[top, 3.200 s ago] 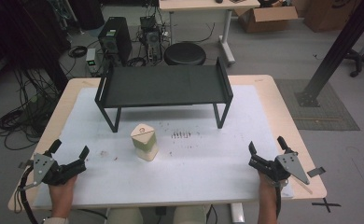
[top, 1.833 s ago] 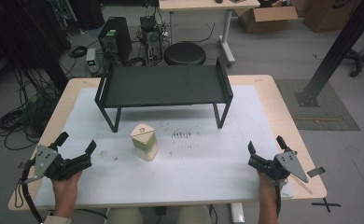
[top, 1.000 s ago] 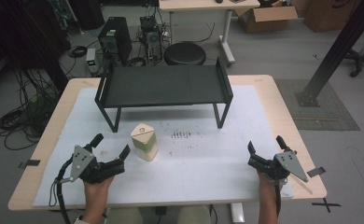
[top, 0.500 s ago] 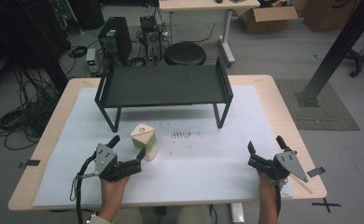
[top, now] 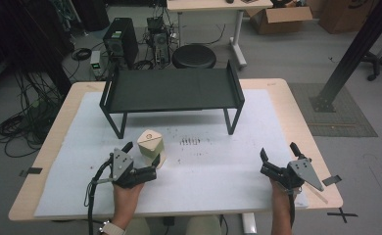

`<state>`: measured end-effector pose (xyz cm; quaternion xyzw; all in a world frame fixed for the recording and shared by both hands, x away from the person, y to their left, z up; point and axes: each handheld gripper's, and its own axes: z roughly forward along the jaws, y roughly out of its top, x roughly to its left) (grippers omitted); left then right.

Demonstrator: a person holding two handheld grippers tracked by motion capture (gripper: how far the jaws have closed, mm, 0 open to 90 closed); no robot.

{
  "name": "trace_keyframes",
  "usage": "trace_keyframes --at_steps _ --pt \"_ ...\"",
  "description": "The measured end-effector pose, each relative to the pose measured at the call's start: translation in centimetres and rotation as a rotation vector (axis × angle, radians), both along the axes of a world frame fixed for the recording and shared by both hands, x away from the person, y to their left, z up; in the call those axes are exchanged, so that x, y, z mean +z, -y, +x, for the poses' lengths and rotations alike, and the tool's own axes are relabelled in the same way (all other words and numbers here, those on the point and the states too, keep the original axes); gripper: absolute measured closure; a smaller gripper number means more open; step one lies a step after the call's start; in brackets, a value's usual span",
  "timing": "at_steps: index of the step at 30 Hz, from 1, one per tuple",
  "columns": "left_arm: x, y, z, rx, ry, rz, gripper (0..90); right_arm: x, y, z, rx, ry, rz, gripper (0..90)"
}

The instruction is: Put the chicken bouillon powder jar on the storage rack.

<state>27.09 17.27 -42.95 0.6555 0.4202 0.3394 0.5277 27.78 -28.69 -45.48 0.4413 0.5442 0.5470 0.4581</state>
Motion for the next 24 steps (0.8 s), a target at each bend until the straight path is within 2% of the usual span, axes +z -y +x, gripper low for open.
trace_keyframes --at_steps 4,10,16,24 --pt "-0.3 0.4 0.4 0.003 -0.021 0.007 0.2 0.0 0.0 0.0 0.000 0.000 0.000 0.0" --pt "-0.6 0.9 1.3 -0.004 -0.080 0.024 0.2 0.0 0.0 0.0 0.001 0.000 0.001 0.0" --pt "-0.8 1.2 1.8 0.006 -0.093 0.046 0.8 0.0 0.0 0.0 0.001 0.002 0.002 0.0" --pt "-1.0 1.3 2.3 0.016 -0.121 0.039 4.4 0.0 0.0 -0.1 0.002 0.006 0.003 0.0"
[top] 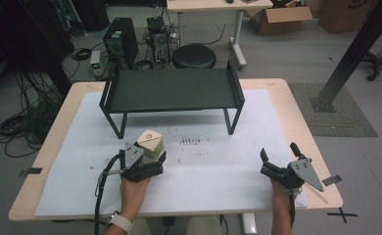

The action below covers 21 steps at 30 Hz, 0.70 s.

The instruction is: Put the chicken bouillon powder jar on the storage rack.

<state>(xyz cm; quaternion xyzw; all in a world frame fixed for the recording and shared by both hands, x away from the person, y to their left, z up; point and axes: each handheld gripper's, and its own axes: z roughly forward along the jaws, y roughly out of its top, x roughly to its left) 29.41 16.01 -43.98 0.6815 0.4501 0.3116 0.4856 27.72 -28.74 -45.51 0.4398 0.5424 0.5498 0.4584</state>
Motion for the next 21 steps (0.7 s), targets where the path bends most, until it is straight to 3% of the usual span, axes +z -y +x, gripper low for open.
trace_keyframes --at_steps 6,21 --pt "-0.43 0.17 0.22 -0.006 -0.019 0.032 9.7 0.00 0.01 -0.02 0.001 0.001 0.001 0.0" --pt "-0.44 0.09 0.30 -0.014 -0.010 0.022 24.2 -0.01 0.01 -0.04 0.004 0.003 0.003 0.0"
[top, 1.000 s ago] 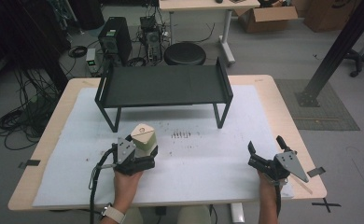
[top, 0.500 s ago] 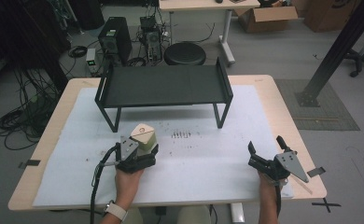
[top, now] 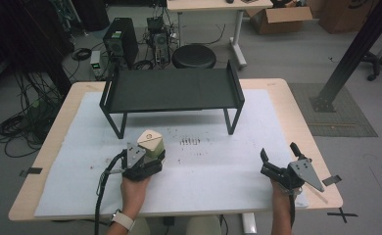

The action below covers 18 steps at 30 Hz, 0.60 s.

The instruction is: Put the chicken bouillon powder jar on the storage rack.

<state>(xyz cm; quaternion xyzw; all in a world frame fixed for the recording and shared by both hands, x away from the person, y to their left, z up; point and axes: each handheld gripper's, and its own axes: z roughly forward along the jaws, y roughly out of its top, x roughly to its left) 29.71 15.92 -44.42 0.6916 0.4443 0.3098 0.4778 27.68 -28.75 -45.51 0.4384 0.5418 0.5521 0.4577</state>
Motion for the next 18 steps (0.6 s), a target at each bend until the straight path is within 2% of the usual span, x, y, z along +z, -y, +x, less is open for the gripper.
trace_keyframes --at_steps 4,18 --pt "0.00 0.01 0.05 -0.006 0.000 -0.002 28.8 0.00 0.00 0.00 0.000 0.000 0.000 0.0" --pt "-0.02 -0.11 0.09 -0.020 0.009 0.006 29.5 0.00 0.02 -0.01 0.002 0.002 0.002 0.0"
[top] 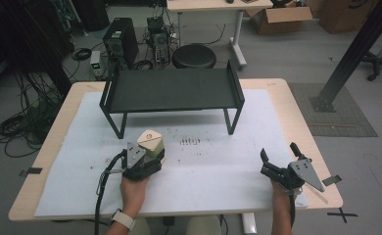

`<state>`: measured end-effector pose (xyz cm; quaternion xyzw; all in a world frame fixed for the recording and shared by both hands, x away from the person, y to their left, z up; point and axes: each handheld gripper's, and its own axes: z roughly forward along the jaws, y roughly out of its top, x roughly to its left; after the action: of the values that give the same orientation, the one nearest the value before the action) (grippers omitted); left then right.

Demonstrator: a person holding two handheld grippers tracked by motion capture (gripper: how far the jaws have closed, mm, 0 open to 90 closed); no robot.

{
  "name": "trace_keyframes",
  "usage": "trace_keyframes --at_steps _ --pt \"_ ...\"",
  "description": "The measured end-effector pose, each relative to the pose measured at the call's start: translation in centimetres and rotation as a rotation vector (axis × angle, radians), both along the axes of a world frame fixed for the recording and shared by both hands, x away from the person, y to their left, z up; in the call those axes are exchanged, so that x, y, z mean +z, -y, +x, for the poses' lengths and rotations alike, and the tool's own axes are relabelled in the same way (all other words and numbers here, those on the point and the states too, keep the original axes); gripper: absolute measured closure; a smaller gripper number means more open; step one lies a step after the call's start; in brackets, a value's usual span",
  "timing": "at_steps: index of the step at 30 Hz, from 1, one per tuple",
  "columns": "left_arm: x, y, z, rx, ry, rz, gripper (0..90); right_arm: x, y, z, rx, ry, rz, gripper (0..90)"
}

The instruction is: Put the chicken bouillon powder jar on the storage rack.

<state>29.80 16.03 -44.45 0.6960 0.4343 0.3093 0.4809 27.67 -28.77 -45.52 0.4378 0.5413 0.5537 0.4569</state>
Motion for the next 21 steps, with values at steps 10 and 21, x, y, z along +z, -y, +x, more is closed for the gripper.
trace_keyframes --at_steps 10,21 --pt "0.7 -1.0 -0.1 -0.002 0.029 -0.059 29.7 0.0 0.0 0.0 0.000 -0.001 -0.002 0.0" --pt "3.7 -2.4 -0.5 0.005 0.108 -0.112 29.7 0.0 0.0 0.0 0.001 -0.002 -0.004 0.0"
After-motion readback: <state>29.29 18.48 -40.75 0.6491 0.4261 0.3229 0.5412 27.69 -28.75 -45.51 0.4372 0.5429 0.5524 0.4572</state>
